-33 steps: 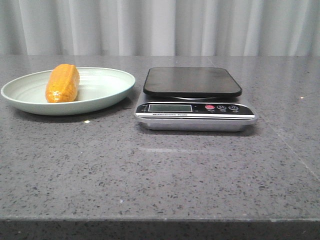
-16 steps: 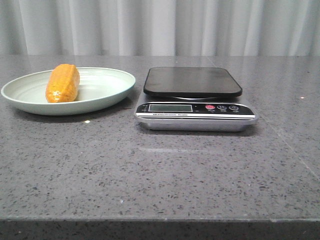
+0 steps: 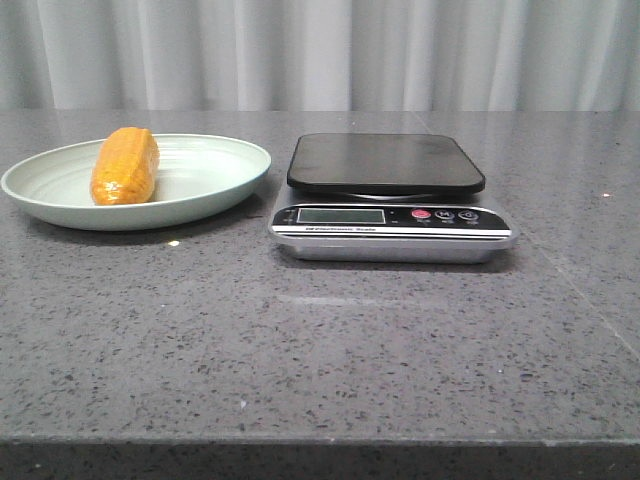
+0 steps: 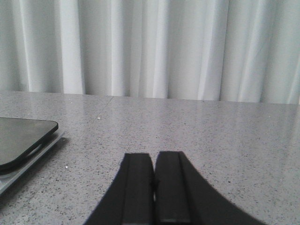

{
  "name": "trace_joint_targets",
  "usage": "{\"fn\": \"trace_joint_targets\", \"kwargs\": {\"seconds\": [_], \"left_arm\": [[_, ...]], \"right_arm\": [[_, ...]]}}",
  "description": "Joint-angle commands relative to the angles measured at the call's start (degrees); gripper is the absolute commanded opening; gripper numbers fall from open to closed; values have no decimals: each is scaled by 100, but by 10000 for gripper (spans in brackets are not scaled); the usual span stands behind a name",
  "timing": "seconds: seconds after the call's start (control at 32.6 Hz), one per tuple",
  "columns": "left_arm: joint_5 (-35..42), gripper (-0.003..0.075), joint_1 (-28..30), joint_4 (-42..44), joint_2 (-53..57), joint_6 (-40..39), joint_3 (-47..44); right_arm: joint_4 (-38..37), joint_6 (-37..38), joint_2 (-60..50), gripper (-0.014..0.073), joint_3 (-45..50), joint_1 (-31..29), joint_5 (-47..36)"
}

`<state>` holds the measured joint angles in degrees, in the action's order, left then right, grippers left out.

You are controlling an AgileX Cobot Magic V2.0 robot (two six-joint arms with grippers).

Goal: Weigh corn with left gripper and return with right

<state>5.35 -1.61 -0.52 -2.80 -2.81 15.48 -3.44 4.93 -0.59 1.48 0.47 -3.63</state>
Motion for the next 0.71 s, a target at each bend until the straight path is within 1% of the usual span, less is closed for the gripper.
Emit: {"fn": "trace_joint_targets", "kwargs": {"seconds": [0.0, 0.09, 0.18, 0.28, 0.4, 0.58, 0.68], "left_arm": [[-402, 127, -43, -54, -671, -49, 1029], [-1348, 127, -43, -54, -1187, -49, 1723], [-2555, 127, -43, -54, -1641, -49, 2284], [-3051, 127, -43, -174, -2024, -49, 2398], [-3501, 127, -43, -615, -2408, -49, 2398], [-3502, 127, -43, -820, -2900, -49, 2387], [-3599, 133, -43, -761, -3156, -49, 2438]], "right_arm": [[26, -58, -100, 152, -37, -22, -489], [26, -58, -100, 152, -37, -22, -489], [26, -58, -100, 152, -37, -22, -484], [26, -58, -100, 152, -37, -22, -484], [26, -58, -100, 152, -37, -22, -484], [26, -58, -100, 152, -37, -22, -484], [26, -58, -100, 152, -37, -22, -484]]}}
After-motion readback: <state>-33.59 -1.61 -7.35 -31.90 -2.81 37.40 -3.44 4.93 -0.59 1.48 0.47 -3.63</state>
